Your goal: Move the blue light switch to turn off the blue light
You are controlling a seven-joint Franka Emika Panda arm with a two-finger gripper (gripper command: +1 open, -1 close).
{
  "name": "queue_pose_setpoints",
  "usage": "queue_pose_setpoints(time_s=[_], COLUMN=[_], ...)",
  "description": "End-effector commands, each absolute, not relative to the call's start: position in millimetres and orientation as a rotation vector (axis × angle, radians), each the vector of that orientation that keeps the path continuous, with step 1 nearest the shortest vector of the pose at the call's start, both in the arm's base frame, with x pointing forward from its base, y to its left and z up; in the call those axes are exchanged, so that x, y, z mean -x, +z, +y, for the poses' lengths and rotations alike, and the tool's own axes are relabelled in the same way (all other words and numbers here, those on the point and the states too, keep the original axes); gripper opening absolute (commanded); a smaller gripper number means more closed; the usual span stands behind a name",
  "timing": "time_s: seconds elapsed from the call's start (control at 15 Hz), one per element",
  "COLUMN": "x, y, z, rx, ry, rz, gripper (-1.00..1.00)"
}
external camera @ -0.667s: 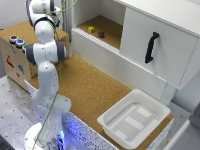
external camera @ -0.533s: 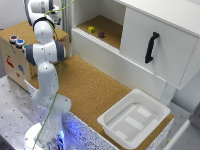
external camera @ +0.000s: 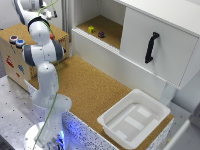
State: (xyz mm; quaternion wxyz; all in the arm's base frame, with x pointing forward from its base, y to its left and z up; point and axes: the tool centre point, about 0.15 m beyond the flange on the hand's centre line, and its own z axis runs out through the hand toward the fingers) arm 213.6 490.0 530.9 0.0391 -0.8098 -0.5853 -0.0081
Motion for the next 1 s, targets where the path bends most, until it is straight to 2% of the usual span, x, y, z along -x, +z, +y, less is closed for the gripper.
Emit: queue_pose_setpoints(time_s=[0.0, 0.33, 0.93], x=[-161.5, -144.2, -179.8], y=[519.4, 492.9, 451.1], z=[512.6, 534.5, 530.9], rx=[2.457, 2.486, 2.634], ry=[-0.107, -0.155, -0.110], rz=[-1.962, -2.020, -1.777], gripper=[-1.00, -1.00, -1.00])
